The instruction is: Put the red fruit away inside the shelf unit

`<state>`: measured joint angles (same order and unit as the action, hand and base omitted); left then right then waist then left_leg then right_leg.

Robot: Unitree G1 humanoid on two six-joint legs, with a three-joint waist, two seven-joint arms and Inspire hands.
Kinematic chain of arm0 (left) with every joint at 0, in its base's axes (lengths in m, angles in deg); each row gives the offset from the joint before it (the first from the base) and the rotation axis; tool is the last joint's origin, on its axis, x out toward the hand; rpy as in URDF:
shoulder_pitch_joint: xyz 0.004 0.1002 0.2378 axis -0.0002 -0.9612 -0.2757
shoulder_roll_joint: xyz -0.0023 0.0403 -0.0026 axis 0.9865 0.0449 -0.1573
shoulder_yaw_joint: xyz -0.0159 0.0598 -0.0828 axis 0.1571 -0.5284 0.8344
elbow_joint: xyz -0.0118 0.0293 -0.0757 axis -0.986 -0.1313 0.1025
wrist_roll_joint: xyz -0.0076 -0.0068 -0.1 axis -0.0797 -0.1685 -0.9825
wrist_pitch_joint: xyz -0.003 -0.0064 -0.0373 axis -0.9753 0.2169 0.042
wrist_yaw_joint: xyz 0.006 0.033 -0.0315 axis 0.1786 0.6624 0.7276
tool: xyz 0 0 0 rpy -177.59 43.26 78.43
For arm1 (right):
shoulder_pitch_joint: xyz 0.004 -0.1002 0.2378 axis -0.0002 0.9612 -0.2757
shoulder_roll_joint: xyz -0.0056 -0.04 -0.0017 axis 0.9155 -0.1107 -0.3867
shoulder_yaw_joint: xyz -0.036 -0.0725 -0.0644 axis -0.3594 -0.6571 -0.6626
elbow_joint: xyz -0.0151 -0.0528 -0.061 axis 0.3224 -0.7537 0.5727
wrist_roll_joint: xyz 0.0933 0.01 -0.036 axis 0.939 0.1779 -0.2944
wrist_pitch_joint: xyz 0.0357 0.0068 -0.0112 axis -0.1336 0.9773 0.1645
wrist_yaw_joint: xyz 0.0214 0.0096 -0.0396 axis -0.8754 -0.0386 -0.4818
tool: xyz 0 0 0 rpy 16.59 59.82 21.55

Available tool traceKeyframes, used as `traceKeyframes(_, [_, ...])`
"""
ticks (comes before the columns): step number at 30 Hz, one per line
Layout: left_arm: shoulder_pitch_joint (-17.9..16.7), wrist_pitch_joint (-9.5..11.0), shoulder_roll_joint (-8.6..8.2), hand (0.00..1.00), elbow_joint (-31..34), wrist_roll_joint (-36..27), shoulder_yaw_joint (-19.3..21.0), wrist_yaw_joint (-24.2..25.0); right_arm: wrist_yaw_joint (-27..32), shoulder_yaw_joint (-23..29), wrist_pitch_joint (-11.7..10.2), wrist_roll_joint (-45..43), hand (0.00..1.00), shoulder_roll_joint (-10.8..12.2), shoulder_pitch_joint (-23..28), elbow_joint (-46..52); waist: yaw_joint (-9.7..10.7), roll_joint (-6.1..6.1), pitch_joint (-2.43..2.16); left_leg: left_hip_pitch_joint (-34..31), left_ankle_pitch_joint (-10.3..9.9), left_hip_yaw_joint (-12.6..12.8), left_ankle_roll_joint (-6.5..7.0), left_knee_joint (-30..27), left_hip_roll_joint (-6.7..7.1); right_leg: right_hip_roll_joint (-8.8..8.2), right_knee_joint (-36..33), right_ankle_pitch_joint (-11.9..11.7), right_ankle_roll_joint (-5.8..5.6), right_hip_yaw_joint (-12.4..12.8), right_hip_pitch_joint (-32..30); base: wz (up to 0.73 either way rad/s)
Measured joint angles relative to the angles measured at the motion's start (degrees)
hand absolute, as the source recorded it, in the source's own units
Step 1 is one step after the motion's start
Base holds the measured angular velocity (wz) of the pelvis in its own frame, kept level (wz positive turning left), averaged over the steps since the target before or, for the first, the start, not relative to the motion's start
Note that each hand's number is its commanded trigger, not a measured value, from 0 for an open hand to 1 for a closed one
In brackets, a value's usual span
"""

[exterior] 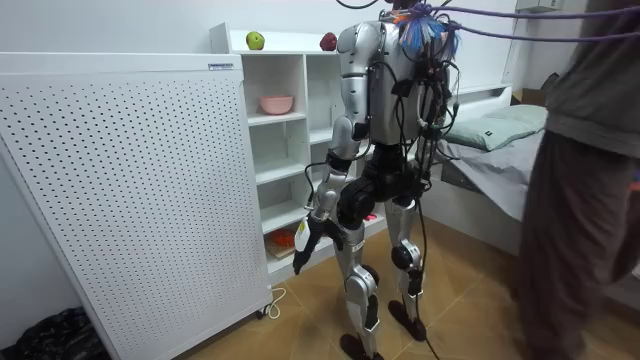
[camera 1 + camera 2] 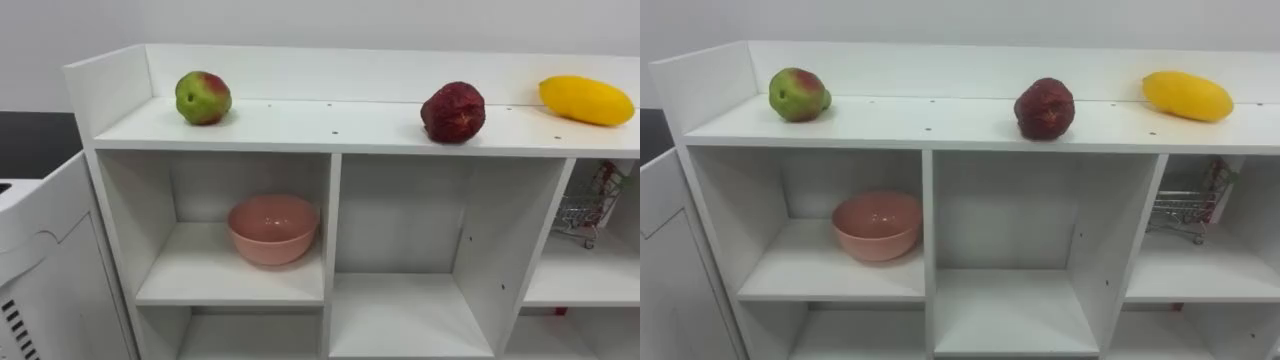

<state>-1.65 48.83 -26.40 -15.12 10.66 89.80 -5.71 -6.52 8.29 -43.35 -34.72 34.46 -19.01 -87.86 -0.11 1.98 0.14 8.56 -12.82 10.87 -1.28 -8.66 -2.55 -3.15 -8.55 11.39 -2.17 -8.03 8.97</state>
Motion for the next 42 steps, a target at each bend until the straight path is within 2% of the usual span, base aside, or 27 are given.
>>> traceKeyframes(6, [0.02, 0.09, 0.00, 0.00, 0.05, 0.09, -0.09, -0.26, 1.21, 0.03, -0.01, -0.47, 0.00, 0.02, -0.01, 0.22, -0.09, -0.36, -0.20, 0.00, 0.00, 0.04, 0.00, -0.02, 0.00, 0.01, -0.04, 0.00, 0.00, 0.23, -0.33, 0.00])
traceKeyframes(11, [0.12, 0.20, -0.08, 0.00, 0.07, 0.59, 0.75, -2.26, 4.33, 0.90, 0.14, 4.85, 0.00, 0.20, 0.74, -0.28, -0.03, -0.59, -0.20, 0.05, 0.00, -0.02, 0.00, 0.00, 0.00, 0.00, -0.04, 0.00, 0.00, 0.04, -0.06, 0.00])
traceKeyframes(13, [0.08, 0.21, -0.11, 0.00, 0.07, 0.82, 1.38, -3.13, 5.45, 3.47, 0.44, 6.85, 0.00, 0.42, 1.17, -0.33, 0.10, -0.67, -0.19, 0.03, 0.00, 0.00, 0.00, 0.00, 0.00, 0.00, -0.05, 0.00, 0.00, 0.05, -0.28, 0.00])
traceKeyframes(17, [-0.33, 0.31, -0.12, 0.00, 0.32, 0.60, 3.17, -3.93, 7.89, 10.51, 0.89, 15.72, 0.00, 0.88, 0.89, -0.55, 1.89, -0.84, -0.18, 0.11, 0.00, -0.05, 0.00, -0.01, 0.02, 0.00, -0.06, 0.00, 0.00, 0.04, -0.02, 0.00])
traceKeyframes(19, [-0.60, 0.80, -0.08, 0.00, 1.31, 0.65, 4.46, -3.97, 8.99, 14.40, 0.98, 19.49, 0.00, 0.87, 0.59, -0.12, 2.55, -0.89, -0.19, 0.13, 0.01, 0.08, 0.00, -0.01, 0.03, 0.00, -0.09, 0.00, 0.00, 0.10, 0.06, -0.02])
traceKeyframes(20, [-0.83, 1.50, 0.04, 0.00, 1.48, 0.63, 5.08, -4.06, 10.19, 16.36, 1.10, 22.09, 0.00, 0.79, 0.07, 0.78, 2.80, -0.42, -0.20, 0.21, 0.02, 0.18, 0.01, -0.02, 0.03, 0.00, -0.19, 0.00, 0.00, 0.27, 0.05, -0.10])
traceKeyframes(22, [-0.91, 1.78, 0.09, 0.00, 1.56, 0.55, 5.50, -4.09, 12.62, 19.49, 1.31, 24.70, 0.00, 0.73, -1.10, 3.37, 3.19, -0.81, -0.09, 0.40, 0.02, 0.19, 0.02, -0.10, 0.09, 0.01, -0.25, -0.01, 0.01, 0.76, 0.05, -0.14])
traceKeyframes(26, [-1.23, 2.64, 0.32, 0.00, 2.65, 0.65, 6.58, -4.60, 19.72, 22.54, 1.22, 25.99, 0.00, 0.63, -2.92, 16.43, 3.18, -0.75, 0.11, 0.62, 0.03, 0.50, 0.02, -0.13, 0.13, 0.01, -0.39, 0.00, 0.01, 1.01, -0.11, -0.04])
traceKeyframes(29, [-1.77, 2.55, 0.48, 0.00, 2.87, 0.20, 6.47, -5.15, 24.57, 22.80, 1.19, 23.01, 0.00, 0.31, -4.74, 29.62, 3.33, -0.80, 0.03, 0.06, 0.04, 0.57, 0.05, -0.20, 0.18, 0.02, -0.51, 0.05, -0.01, 1.44, -1.11, -0.05])
traceKeyframes(33, [-4.05, 2.50, 0.70, 0.00, 5.72, 0.24, 6.50, -5.18, 30.83, 22.76, -0.25, 18.95, 0.00, -1.00, -5.17, 46.13, 2.73, 0.18, -0.05, -0.39, 0.07, 0.11, 0.06, -0.30, 0.21, 0.08, -0.27, 0.03, 0.00, 1.50, -1.61, 0.01])
traceKeyframes(35, [-4.74, 2.52, 0.59, 0.00, 5.75, 0.52, 6.26, -5.32, 33.64, 22.74, -0.77, 14.12, 0.00, -1.03, -6.04, 50.34, 2.72, 0.54, -0.17, -0.39, 0.08, 0.01, 0.05, -0.29, 0.21, 0.08, -0.30, 0.03, 0.01, 1.43, -1.62, 0.00])
traceKeyframes(38, [-4.93, 2.50, 0.42, 0.00, 5.77, 0.81, 5.74, -5.31, 36.77, 22.66, -1.93, 8.54, 0.00, -1.12, -7.01, 56.59, 2.45, 1.07, 0.03, -0.41, 0.08, -0.04, 0.05, -0.27, 0.21, 0.09, -0.32, 0.01, 0.01, 1.43, -1.69, -0.01])
traceKeyframes(42, [-4.84, 2.67, 0.25, 0.00, 6.82, 1.17, 5.13, -5.32, 38.52, 22.33, -2.04, 5.00, 0.00, -1.94, -8.93, 63.36, 1.64, 0.75, -0.09, -1.03, 0.08, 0.04, 0.05, -0.25, 0.21, 0.09, -0.54, -0.03, 0.02, 1.65, -2.25, -0.04])
